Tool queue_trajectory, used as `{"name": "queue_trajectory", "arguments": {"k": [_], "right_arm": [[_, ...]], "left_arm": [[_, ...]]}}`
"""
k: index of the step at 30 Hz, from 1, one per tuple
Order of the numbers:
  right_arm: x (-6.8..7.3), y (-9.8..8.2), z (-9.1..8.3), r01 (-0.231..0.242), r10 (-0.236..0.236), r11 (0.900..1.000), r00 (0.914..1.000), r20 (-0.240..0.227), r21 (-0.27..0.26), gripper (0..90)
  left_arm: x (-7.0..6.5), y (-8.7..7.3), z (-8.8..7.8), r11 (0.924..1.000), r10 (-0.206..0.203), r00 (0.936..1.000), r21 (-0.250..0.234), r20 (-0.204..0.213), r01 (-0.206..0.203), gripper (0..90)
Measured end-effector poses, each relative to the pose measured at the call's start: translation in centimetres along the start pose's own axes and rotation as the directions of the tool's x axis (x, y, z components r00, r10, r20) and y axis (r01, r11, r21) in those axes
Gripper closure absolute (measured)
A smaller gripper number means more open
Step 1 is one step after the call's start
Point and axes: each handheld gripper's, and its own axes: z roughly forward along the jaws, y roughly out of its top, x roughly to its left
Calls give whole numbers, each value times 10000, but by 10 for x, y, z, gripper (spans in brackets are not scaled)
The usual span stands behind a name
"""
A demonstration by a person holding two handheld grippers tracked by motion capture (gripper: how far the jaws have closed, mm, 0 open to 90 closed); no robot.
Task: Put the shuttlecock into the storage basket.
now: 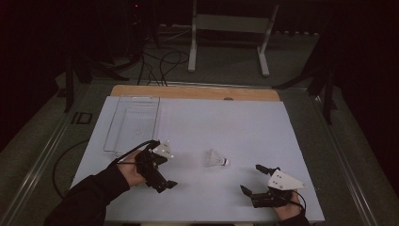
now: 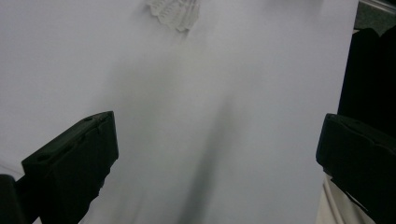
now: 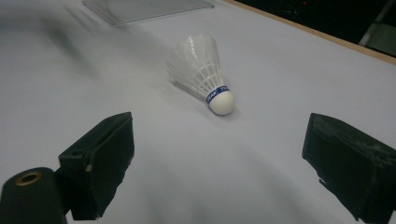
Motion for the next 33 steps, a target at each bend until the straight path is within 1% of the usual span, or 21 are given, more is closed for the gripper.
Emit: {"name": "queue_trajectory", "arguments": {"k": [1,3,4,5,6,7,9,10,12,15,17,18,21,23,25,28,29,30,31,32,33], "right_arm": [[0,0,0,-20,20,10000,10000,-15,9,91],[0,0,0,-11,11,10000,10000,-9,21,91],[0,0,0,11,-11,10000,10000,-12,19,91],[0,0,0,11,-11,10000,10000,-12,19,91],[0,0,0,-9,9,10000,10000,-23,15,91],[0,0,0,-22,22,10000,10000,-18,18,91],[0,0,1,-38,38,10000,10000,-22,13,91],[0,0,1,-30,31,10000,10000,-15,23,91],[0,0,1,-34,34,10000,10000,-41,27,91],[1,0,1,2,-2,10000,10000,-42,52,91],[1,0,1,-5,5,10000,10000,-38,48,91],[0,0,1,-32,32,10000,10000,-30,32,91],[1,0,1,-3,3,10000,10000,-18,33,91],[0,0,1,1,-1,10000,10000,-28,29,91],[0,0,0,-2,2,10000,10000,-6,10,91],[0,0,0,-11,11,10000,10000,-6,15,91],[0,0,0,-17,17,10000,10000,-18,17,91],[0,0,0,-17,17,10000,10000,-18,17,91],[1,0,0,42,-42,10000,10000,-8,9,91],[1,0,0,42,-42,10000,10000,-8,9,91],[1,0,0,78,-78,10000,10000,-24,-23,91]], "left_arm": [[0,1,1,10000,86,10000,44,13,-86,0],[0,3,3,9998,77,10000,185,5,-77,0],[1,5,4,9992,162,9999,370,51,-164,0],[1,5,4,9992,162,9999,370,51,-164,0],[-1,7,6,9975,275,9996,653,-69,-270,0],[-1,9,7,9963,335,9994,797,-75,-328,0],[-1,11,10,9937,494,9988,1003,38,-495,0],[-2,13,11,9918,490,9987,1177,127,-501,0],[-3,16,14,9885,602,9980,1378,172,-620,0],[-4,21,16,9856,576,9977,1570,364,-626,0],[-4,21,16,9856,576,9977,1570,364,-626,0],[-4,25,19,9819,581,9971,1778,487,-659,0],[-4,29,23,9770,570,9961,2017,668,-695,0],[-5,31,26,9756,535,9960,2088,713,-674,0],[-5,33,28,9723,599,9956,2217,724,-746,0],[-5,36,29,9706,553,9953,2295,796,-723,0],[-5,37,30,9697,615,9949,2315,794,-784,0],[-6,39,30,9683,594,9945,2370,868,-785,0],[-6,41,30,9659,636,9946,2454,825,-821,0],[-6,42,31,9656,617,9947,2474,818,-803,0],[-6,43,31,9637,690,9939,2517,859,-886,0]]}}
